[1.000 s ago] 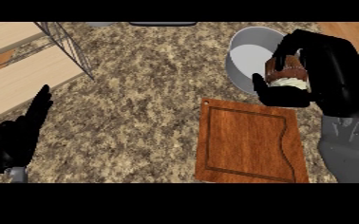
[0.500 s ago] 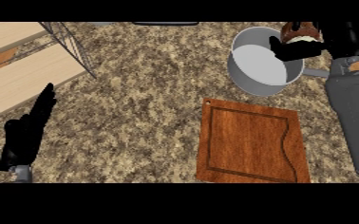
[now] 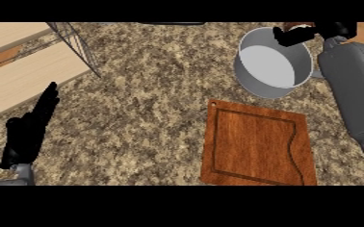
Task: Pick the cupcake from the cutting board and place it in the pot
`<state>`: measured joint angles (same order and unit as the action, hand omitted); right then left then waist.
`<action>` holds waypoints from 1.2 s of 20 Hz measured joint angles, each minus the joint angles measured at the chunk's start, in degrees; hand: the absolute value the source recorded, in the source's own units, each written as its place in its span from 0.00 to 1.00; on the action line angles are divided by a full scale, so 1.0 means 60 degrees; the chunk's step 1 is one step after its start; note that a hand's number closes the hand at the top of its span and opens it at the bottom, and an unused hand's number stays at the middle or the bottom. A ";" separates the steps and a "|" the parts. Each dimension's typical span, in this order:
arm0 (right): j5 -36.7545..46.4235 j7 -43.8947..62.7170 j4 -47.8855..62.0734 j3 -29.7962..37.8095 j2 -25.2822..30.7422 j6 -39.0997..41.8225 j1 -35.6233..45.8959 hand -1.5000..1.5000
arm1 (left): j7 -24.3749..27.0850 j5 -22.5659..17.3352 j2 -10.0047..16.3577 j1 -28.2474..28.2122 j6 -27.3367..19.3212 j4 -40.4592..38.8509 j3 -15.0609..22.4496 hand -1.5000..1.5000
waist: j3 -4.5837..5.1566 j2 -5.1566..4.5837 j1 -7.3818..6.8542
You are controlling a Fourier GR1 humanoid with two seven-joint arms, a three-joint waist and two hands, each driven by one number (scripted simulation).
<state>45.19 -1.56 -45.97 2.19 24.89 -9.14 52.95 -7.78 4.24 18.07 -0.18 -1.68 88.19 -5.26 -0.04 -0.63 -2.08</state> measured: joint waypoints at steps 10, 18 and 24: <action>-0.0507 -0.1538 0.3735 0.1112 -0.0289 -0.0569 0.1288 0.00 | 0.0041 0.0097 -0.0139 0.0276 0.0018 -0.0062 0.0043 0.50 | -0.0013 -0.0118 -0.0234; -0.1320 -0.3016 0.4843 0.2084 -0.0322 -0.0736 0.1740 0.00 | 0.0086 0.0266 -0.0213 0.0288 -0.0045 -0.0089 0.0063 0.50 | -0.0019 -0.0137 -0.0240; -0.3046 -0.4257 0.4545 0.3633 -0.0383 -0.0397 0.1952 0.00 | -0.0096 0.0254 -0.0227 0.0364 -0.0059 -0.0085 0.0002 0.50 | -0.0022 -0.0069 -0.0091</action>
<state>26.91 -27.11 -18.70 23.99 22.59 -11.53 64.66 -8.35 5.77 16.71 2.01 -2.04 87.68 -5.25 -0.17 -1.04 -2.62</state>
